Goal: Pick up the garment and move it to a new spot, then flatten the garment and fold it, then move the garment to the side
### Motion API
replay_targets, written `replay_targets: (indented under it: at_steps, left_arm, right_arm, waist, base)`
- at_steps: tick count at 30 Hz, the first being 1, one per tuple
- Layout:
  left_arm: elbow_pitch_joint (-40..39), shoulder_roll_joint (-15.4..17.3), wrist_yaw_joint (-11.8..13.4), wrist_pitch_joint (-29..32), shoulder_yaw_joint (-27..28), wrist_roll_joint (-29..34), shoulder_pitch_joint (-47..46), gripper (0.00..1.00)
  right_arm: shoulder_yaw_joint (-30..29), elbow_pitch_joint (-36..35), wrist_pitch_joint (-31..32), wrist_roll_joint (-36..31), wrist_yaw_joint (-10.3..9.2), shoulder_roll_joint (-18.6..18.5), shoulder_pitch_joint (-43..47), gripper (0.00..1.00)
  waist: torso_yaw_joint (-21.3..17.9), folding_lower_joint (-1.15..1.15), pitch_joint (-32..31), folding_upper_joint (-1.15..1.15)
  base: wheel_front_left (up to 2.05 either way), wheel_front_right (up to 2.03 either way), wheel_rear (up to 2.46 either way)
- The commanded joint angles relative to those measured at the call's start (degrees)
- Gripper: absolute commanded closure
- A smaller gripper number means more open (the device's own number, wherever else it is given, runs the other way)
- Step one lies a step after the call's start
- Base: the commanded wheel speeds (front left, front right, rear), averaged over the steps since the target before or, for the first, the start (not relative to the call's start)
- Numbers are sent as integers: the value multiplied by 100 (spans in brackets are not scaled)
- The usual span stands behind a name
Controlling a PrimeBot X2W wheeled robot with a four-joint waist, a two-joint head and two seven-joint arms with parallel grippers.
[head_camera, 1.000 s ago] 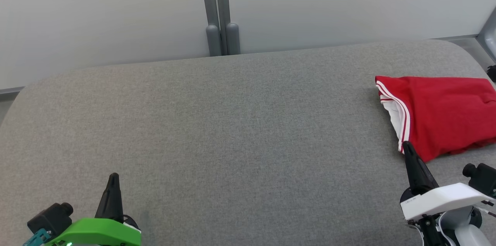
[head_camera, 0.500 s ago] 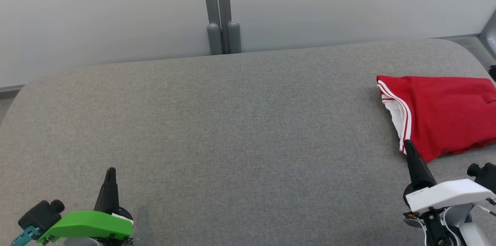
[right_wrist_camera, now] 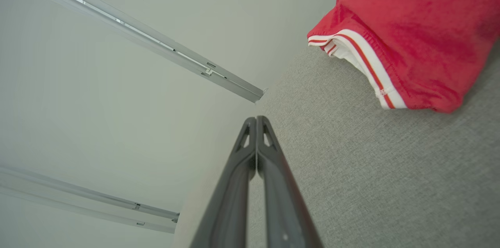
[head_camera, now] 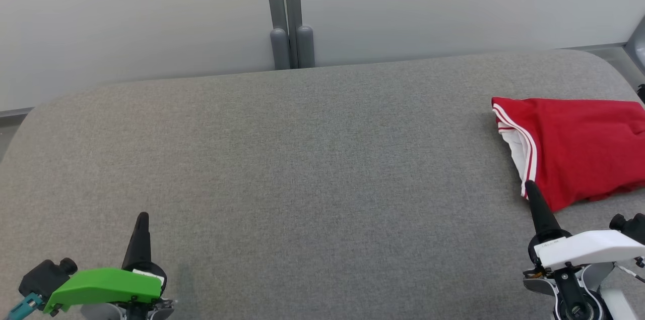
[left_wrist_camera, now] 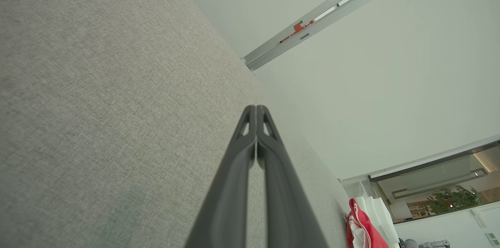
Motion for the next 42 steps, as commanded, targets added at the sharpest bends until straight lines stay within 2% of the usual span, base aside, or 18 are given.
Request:
replay_targets:
  at_steps: [1, 42]
  left_arm:
    - [-40, -13, -52, 28, 65, -154, -162, 100]
    - [98, -325, -368, 606, 600, -1862, -400, 100]
  right_arm:
    - [-42, -31, 30, 137, 0, 1, -125, 100]
    - [-387, 209, 543, 1949, 0, 306, -307, 100]
  waist:
    - [2, 0, 2, 0]
    - [64, 0, 77, 0]
  base:
    - [0, 0, 0]
    - [0, 0, 0]
